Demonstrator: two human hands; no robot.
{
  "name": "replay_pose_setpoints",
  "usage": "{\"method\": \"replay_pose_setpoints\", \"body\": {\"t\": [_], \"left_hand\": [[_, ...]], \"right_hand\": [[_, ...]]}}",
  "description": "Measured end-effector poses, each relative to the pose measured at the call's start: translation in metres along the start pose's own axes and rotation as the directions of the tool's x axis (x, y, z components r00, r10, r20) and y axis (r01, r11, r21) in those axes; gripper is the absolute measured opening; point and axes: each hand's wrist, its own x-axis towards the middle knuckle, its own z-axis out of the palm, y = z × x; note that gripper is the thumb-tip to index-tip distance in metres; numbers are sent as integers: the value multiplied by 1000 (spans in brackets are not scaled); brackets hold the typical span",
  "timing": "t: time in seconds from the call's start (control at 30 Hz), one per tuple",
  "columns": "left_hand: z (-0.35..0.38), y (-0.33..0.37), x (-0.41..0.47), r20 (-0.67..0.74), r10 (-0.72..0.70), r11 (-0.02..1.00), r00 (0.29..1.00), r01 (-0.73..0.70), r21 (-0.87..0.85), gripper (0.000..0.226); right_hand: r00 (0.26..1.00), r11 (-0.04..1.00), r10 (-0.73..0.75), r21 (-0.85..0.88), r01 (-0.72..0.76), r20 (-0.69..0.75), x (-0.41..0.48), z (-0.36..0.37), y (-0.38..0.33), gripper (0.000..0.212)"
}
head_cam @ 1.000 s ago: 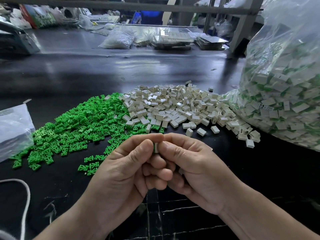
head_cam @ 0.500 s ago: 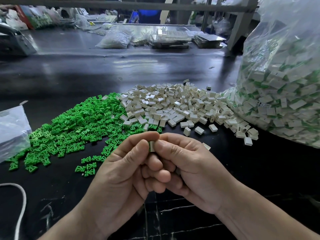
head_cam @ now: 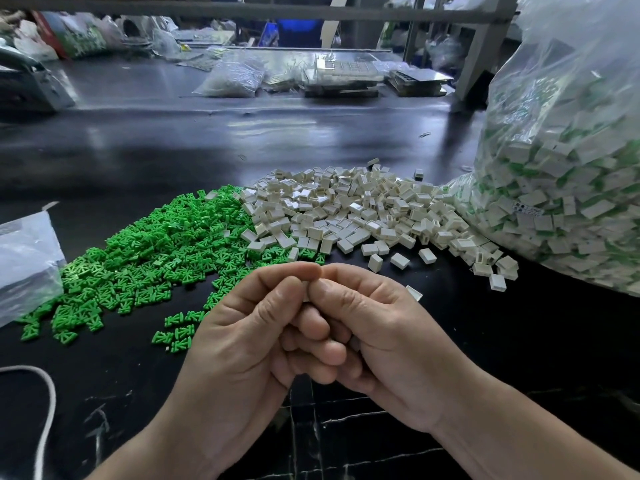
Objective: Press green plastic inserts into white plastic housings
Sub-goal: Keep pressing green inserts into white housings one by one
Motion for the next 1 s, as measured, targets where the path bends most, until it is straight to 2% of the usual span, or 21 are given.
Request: {"method": "replay_pose_setpoints", "body": {"t": [0.13, 0.23, 0.3, 0.37, 0.4, 0.47, 0.53, 0.57, 0.6, 0.63, 0.67, 0.7, 0.73, 0.8, 0.83, 0.87, 1.0], "left_hand": [[-4, 4, 0, 13, -21, 997, 1000, 20, 74, 41], [-7, 5, 0, -55, 13, 976, 998, 0, 218, 37], [-9, 6, 0, -108, 64, 947, 992, -26, 321, 21], [-11, 9, 0, -161, 135, 890, 978, -49, 454, 9], [-13, 9, 0, -178, 178, 840, 968, -55, 540, 6], [-14, 12, 0, -184, 244, 716, 952, -49, 696, 8], [-17, 13, 0, -166, 276, 576, 947, -25, 817, 14], [-19, 13, 0, -147, 297, 473, 944, -12, 881, 17], [-22, 13, 0, -105, 317, 320, 942, -2, 947, 15], [-24, 12, 0, -48, 324, 135, 945, 5, 991, 13], [-26, 11, 0, 3, 297, -57, 955, 15, 998, 19], [-27, 8, 0, 36, 260, -211, 965, 21, 977, 30], [-28, 6, 0, 46, 229, -311, 972, 28, 950, 37], [-30, 4, 1, 79, 198, -443, 977, 17, 896, 42], [-32, 5, 2, 102, 188, -482, 977, 1, 876, 41], [-33, 5, 3, 123, 172, -511, 977, -18, 859, 39], [-35, 3, 3, 140, 105, -559, 985, -58, 827, 27]], "right_hand": [[1000, 1000, 11, 3, -11, 12, 1, -1, 0, 21], [1000, 1000, 17, -4, -17, -18, 4, -5, 2, 16], [1000, 995, -3, 100, 1, 11, 5, -11, 1, 11], [995, 950, -62, 310, 34, 81, 7, -21, -2, 7], [993, 920, -82, 390, 40, 90, 8, -25, -4, 9], [998, 895, -62, 444, 44, 27, 10, -32, -7, 14], [992, 946, 5, 323, 36, -124, 12, -38, -11, 15], [977, 989, 5, 146, 27, -212, 12, -41, -11, 14], [955, 990, -40, -138, -1, -294, 12, -43, -11, 12], [932, 883, -131, -467, -45, -339, 11, -44, -9, 9], [918, 674, -232, -733, -87, -322, 11, -45, -6, 10], [921, 441, -292, -890, -111, -260, 12, -45, -2, 16], [936, 249, -293, -961, -123, -195, 13, -43, 2, 24], [969, -29, -215, -992, -126, -117, 17, -36, 9, 38], [977, -116, -187, -985, -124, -101, 19, -33, 13, 42], [980, -157, -178, -980, -120, -91, 21, -32, 14, 42], [981, -159, -181, -982, -103, -74, 23, -32, 14, 27]]}}
